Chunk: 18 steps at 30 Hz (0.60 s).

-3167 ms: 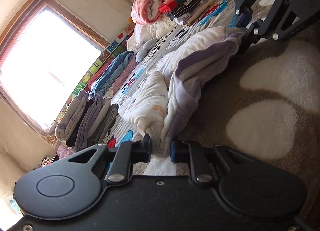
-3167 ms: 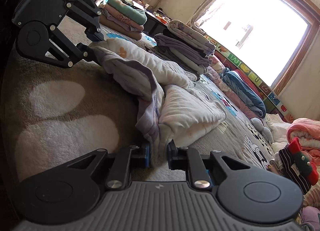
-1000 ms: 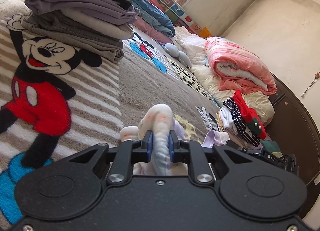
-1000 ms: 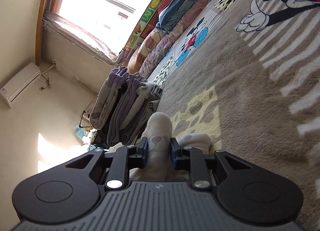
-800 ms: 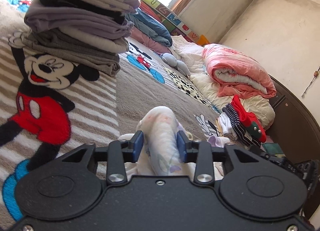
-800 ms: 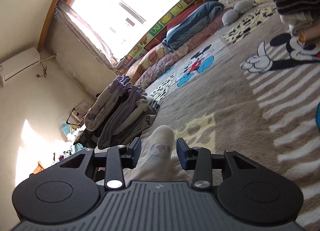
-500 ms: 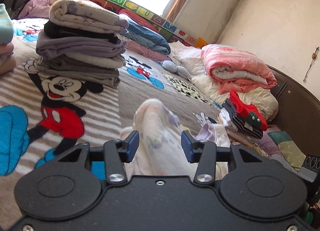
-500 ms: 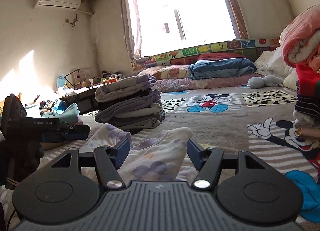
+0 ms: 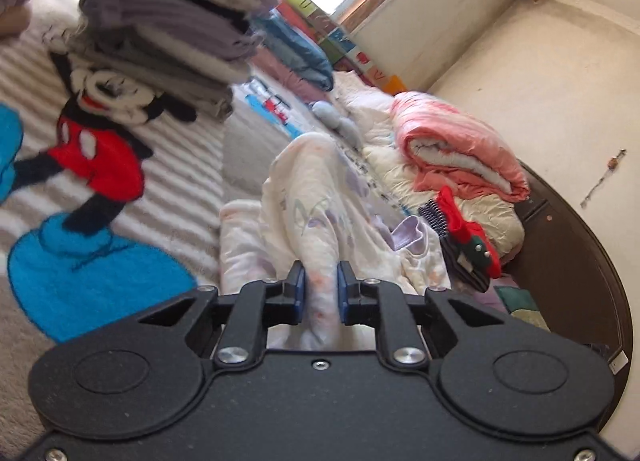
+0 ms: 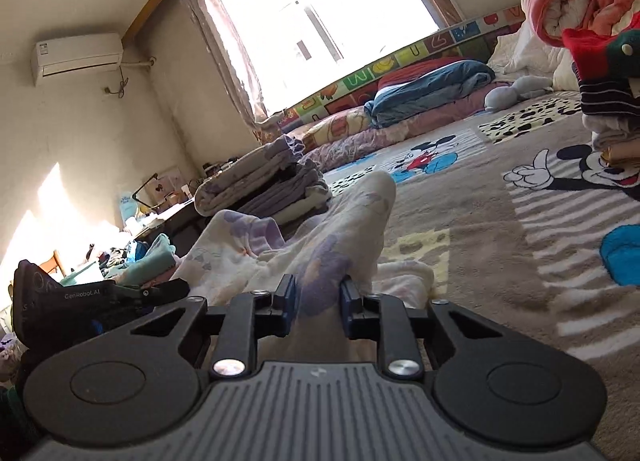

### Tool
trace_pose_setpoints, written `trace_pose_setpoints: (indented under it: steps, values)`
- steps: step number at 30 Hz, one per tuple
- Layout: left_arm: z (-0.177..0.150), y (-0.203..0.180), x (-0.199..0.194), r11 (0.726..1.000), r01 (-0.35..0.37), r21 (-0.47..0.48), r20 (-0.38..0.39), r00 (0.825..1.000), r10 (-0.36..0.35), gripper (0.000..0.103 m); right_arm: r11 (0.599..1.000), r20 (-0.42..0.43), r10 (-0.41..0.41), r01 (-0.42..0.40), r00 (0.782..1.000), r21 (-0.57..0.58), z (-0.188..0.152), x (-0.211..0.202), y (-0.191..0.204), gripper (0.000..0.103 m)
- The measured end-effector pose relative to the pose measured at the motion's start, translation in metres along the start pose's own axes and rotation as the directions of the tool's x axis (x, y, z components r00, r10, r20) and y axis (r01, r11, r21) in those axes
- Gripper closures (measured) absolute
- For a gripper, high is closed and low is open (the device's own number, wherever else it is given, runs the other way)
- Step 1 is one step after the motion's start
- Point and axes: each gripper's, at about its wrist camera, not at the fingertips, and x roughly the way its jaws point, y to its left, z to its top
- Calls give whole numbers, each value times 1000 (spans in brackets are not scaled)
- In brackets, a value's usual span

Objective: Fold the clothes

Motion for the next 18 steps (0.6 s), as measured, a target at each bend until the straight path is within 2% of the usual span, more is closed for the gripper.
trace_pose_setpoints:
  steps: [2, 3, 5, 6, 8, 9, 11, 13, 15, 17, 18]
  values:
    - [0, 6, 3, 1000, -10, -27, -9, 1000, 10, 79, 999, -39, -17, 19, 999, 42, -5, 11, -10, 76]
    - [0, 8, 4, 999, -16, -41, -14, 1000, 15, 75, 996, -73, -30, 36, 997, 86, -11, 20, -19, 70]
    - [0, 14, 7, 997, -26, -68, -24, 999, 25, 73, 995, -53, -28, 33, 998, 98, -9, 17, -21, 66]
    - [1, 9, 4, 998, -42, -40, -13, 999, 42, 72, 996, -45, -27, 30, 999, 85, -7, 14, -17, 62]
    - [4, -4, -4, 996, -78, 43, 14, 997, 78, 72, 998, -24, -31, 32, 999, 45, -2, 8, -10, 62]
    - [5, -13, -7, 987, -115, 114, 39, 993, 111, 72, 999, -9, -39, 39, 999, 16, 0, 4, -6, 62]
    - [5, -34, -10, 947, -186, 262, 101, 981, 165, 72, 998, 21, -52, 53, 998, -42, 6, -4, 2, 62]
    - [2, -51, -8, 905, -203, 374, 154, 976, 155, 72, 989, 43, -60, 65, 997, -136, 12, -3, 11, 62]
    - [0, -64, 4, 852, -197, 485, 163, 978, 133, 72, 970, 66, -65, 79, 996, -232, 19, -3, 21, 60]
    - [0, -72, 24, 781, -218, 586, 163, 975, 150, 72, 946, 64, -59, 77, 996, -314, 23, 5, 27, 56]
    - [2, -69, 32, 766, -221, 604, 157, 975, 158, 72, 932, 62, -58, 76, 996, -355, 26, 11, 29, 55]
